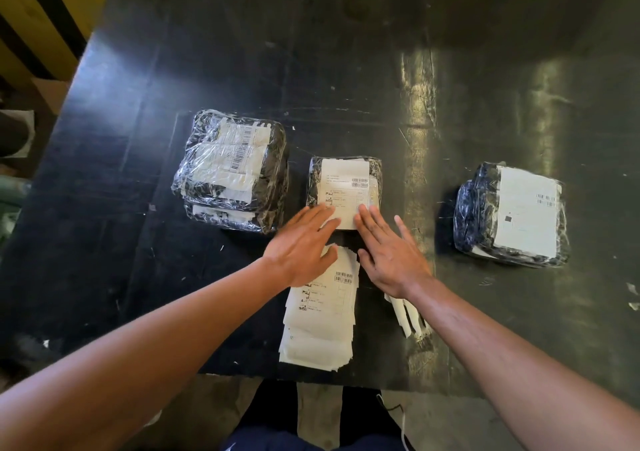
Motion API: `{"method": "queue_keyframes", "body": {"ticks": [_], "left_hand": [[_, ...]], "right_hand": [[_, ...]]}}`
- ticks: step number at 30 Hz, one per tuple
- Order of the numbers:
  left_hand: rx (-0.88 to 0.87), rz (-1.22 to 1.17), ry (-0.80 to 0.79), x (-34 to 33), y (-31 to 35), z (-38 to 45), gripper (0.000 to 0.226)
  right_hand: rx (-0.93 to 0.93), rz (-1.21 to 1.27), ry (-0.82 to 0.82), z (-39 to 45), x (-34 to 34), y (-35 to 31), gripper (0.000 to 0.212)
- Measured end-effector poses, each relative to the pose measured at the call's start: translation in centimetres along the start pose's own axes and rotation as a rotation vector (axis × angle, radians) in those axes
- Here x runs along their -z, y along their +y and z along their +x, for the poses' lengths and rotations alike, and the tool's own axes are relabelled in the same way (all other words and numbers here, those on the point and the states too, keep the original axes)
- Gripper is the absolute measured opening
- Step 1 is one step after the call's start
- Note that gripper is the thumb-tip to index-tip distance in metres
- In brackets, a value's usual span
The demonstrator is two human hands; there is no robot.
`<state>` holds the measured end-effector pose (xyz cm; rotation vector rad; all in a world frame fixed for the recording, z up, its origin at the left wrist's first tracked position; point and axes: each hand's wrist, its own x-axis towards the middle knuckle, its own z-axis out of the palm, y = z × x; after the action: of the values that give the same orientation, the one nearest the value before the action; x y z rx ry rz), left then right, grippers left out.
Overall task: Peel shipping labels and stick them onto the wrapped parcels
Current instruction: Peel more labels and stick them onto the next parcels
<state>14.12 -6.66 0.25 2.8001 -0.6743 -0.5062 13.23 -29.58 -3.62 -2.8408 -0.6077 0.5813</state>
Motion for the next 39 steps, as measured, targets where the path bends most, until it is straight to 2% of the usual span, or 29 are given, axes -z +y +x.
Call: {"method": "queue_keyframes", "body": {"ticks": [3,9,13,19,28,33,36,39], "left_hand": [[-0.014,-0.051,-0.002,-0.1,1.6,1.8,0.063],[0.124,-0.037,0.033,0.6,0.5,2.1,0.06],[0.206,0.008,0.095,1.0,0.4,2.8,0.046],[0.089,-0.026,0.043,1.6,1.9,6.0,0.066],[0.281,0.047,0.091,2.6,0.4,7.5,0.051],[0.145,-0.039,0.052,3.0,2.0,10.2,0.07],[0.249,-0.045,0.078,3.1,0.9,11.3,0.068],[0.317,-0.013,0.07,3.3,-0.4,11.8,0.067]], "right_hand": [[0.005,0.022,0.017,0.0,0.0,-0.2,0.07],[0.011,0.009,0.007,0.0,0.2,0.3,0.069],[-0.008,0.03,-0.005,0.0,0.3,-0.2,0.068],[-0.003,0.078,0.029,-0.1,0.4,-0.5,0.069],[-0.013,0.082,0.001,-0.1,0.6,-0.4,0.072],[-0.022,0.088,-0.004,-0.1,1.0,-0.7,0.077],[-0.024,0.069,-0.021,-0.1,1.1,-0.5,0.069],[-0.022,0.081,-0.016,-0.2,1.2,-0.6,0.069]]}}
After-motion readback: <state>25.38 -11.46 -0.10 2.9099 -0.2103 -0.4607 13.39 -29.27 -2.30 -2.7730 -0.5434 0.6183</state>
